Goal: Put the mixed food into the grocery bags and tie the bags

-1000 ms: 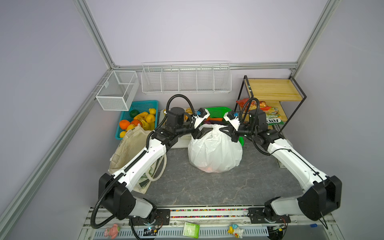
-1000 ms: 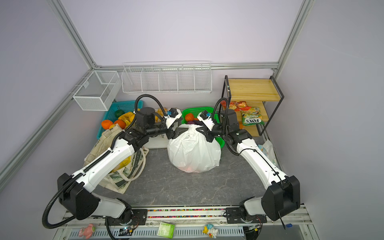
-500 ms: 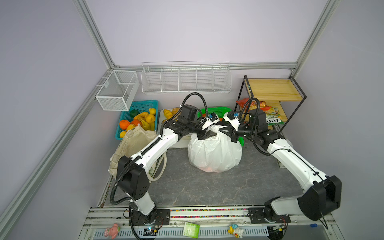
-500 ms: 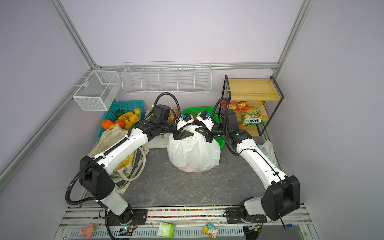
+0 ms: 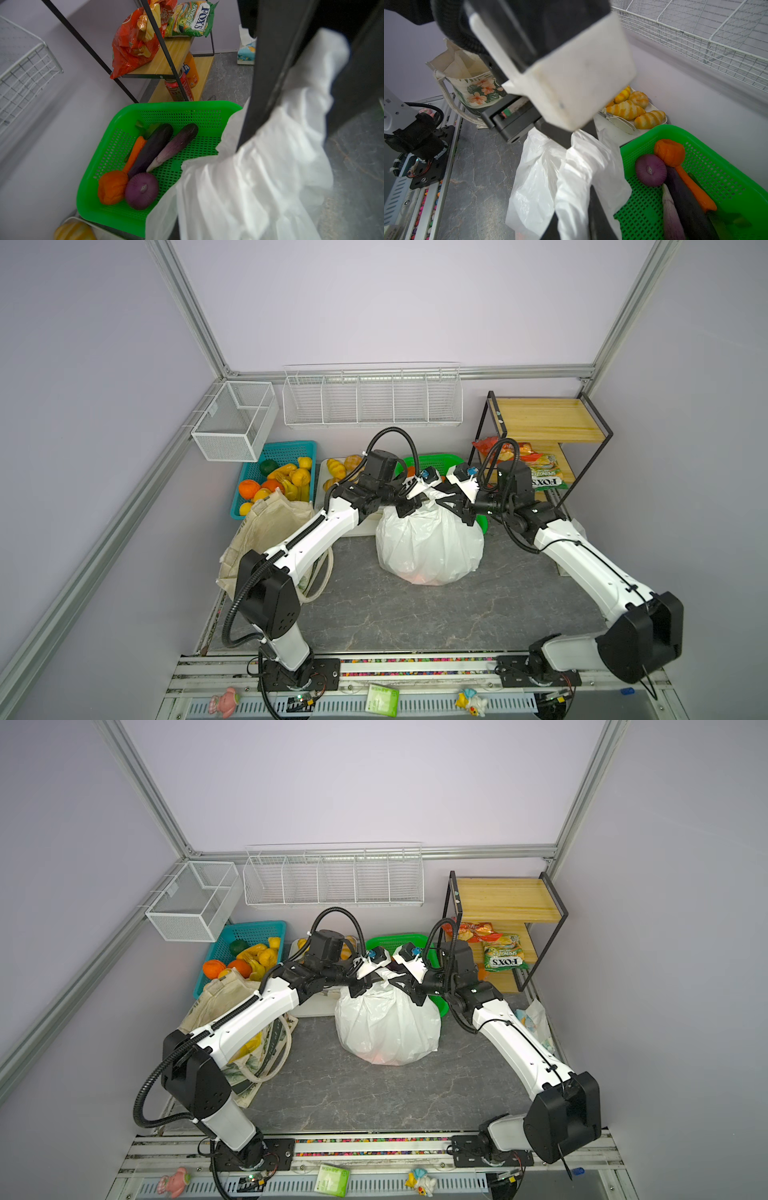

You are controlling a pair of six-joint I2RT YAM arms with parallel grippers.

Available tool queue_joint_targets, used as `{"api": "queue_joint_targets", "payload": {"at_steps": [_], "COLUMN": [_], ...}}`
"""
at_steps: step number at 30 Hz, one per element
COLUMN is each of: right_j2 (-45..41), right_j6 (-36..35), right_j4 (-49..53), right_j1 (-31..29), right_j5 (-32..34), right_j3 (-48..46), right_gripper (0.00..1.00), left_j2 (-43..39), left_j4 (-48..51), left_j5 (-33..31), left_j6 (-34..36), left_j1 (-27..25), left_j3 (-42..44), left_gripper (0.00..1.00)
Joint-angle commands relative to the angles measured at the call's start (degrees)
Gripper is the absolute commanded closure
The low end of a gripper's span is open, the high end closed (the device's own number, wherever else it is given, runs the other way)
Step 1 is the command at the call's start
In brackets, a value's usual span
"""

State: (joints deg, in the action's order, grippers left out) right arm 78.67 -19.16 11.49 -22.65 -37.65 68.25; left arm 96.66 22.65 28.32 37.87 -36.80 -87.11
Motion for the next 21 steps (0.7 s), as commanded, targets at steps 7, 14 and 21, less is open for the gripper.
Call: {"api": "queue_joint_targets", "payload": {"at_steps": [7, 14, 21], "right_j2": [-3.94, -2.61, -0.49], "right_j6": [-4.93, -6.83, -8.74], "right_j4": [-4.53, -5.6, -3.7], "right_j1": [-1.87, -3.61, -3.66], "right_j5": [9.47, 13.94, 15.01], "right_j3": [-5.03, -4.25, -1.83], "right_gripper": [0.44, 0.27, 0.31], "left_j2": [-4.62, -4.3, -3.59], "left_j4": [-6.25, -4.41, -2.41], "left_j5": [1.63, 1.57, 0.96], "left_j6": [1.27, 2.26, 3.35], "left_j1": [-0.22, -0.98, -1.34], "left_j3": [4.62, 4.38, 3.33], "left_gripper": [1.0, 1.0, 1.0]}}
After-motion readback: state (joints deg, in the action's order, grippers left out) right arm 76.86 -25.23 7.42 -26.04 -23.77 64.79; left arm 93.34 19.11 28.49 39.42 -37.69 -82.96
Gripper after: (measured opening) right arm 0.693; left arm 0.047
